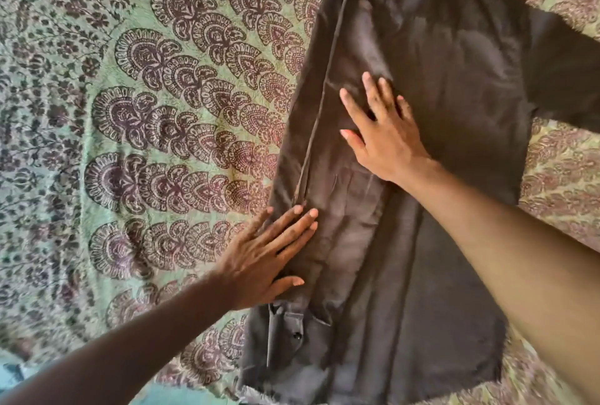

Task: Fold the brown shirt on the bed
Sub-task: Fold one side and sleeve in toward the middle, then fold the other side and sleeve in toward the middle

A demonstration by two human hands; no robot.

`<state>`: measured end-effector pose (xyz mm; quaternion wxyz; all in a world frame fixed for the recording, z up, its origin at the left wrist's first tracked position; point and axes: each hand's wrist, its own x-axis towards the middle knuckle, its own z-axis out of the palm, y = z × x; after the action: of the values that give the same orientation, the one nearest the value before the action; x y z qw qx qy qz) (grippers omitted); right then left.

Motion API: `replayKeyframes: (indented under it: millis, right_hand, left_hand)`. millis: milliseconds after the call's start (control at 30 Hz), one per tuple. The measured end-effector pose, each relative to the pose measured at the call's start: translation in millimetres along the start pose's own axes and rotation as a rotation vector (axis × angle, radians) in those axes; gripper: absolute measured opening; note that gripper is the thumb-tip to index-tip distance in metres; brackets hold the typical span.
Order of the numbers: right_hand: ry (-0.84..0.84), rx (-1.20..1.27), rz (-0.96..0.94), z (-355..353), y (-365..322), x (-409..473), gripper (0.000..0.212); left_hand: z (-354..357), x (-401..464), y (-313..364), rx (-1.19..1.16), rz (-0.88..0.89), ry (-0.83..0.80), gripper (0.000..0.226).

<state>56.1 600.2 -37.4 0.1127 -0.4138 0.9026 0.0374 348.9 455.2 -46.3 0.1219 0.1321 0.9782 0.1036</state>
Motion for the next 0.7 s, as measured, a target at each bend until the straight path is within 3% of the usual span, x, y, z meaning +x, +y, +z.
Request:
replayKeyframes:
  millis: [233,400,700]
  right_hand:
    - [-0.047,0.051,-0.058,16.9,-64.1,-85.7,0.077]
    - [-0.078,0.119,-0.097,35.3,-101.8,-174.1,0.081]
    - [-0.145,0.060,-0.314,46.8,-100.1,-245.6,0.106]
  left_hand:
    - [2.8,-50.0,48.5,-0.103,-0.102,-0.080,0.106]
    - [3.2,-46.2,57.9,-0.018,-0.134,-0.140,0.127]
    - [7.7,-44.4,58.1,0.040,-0.147,-0.204,0.142]
